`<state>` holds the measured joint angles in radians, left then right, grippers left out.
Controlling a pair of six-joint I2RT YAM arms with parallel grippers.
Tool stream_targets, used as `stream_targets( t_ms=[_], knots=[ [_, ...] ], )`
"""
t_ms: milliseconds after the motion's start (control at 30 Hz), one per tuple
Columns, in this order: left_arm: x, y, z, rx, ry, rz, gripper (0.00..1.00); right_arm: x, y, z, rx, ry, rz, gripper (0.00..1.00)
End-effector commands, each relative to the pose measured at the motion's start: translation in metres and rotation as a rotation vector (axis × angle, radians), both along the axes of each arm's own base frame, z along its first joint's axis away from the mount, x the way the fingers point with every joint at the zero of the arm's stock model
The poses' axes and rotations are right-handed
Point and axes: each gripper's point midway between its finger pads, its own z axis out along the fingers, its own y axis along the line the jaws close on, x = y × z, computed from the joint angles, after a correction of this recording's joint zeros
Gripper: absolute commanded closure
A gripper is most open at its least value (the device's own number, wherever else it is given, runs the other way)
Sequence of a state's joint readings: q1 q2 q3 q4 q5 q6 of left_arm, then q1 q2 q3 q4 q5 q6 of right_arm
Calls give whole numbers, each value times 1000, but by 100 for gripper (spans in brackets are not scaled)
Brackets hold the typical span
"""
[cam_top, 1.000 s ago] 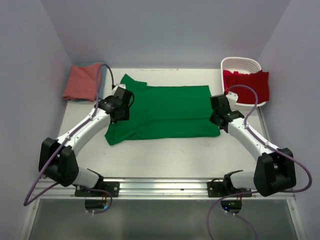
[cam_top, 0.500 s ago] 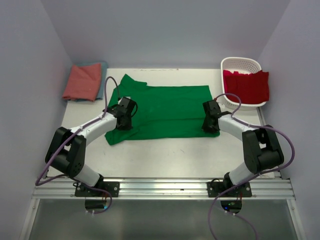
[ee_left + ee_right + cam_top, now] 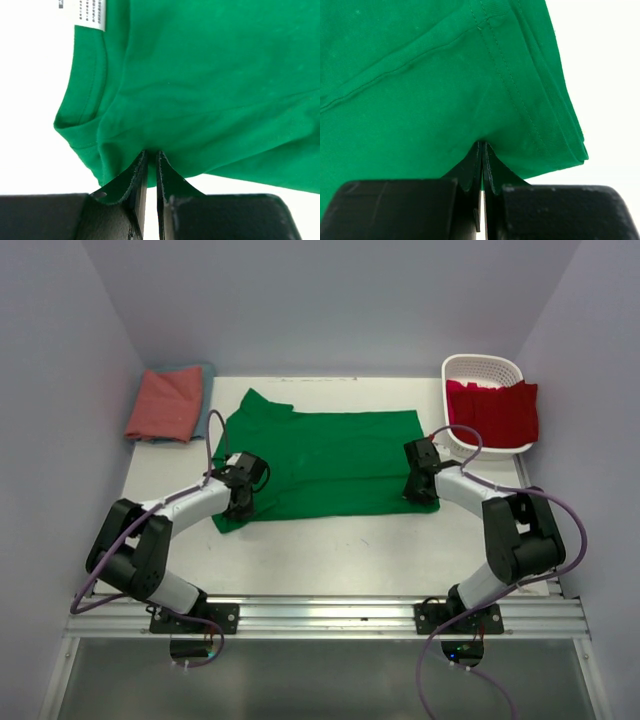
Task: Fold and stack the t-shirts
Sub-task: Flatten the tshirt out
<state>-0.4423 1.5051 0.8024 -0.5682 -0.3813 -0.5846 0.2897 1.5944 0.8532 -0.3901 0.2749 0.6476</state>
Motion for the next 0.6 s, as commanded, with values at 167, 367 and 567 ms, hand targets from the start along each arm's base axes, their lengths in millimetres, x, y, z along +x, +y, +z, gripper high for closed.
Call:
stream_targets(
  t_ms=[167,367,567],
  knots=[
    [8,25,-16,123,32,109,85,-19,-27,-22,-141,116,-62,100],
    [20,38,-18,139,29,155,87,-29,-35,-28,-173,158,-83,100],
    [42,49,3,154,-8,181,87,-33,-38,-27,-175,195,-79,100]
  ],
)
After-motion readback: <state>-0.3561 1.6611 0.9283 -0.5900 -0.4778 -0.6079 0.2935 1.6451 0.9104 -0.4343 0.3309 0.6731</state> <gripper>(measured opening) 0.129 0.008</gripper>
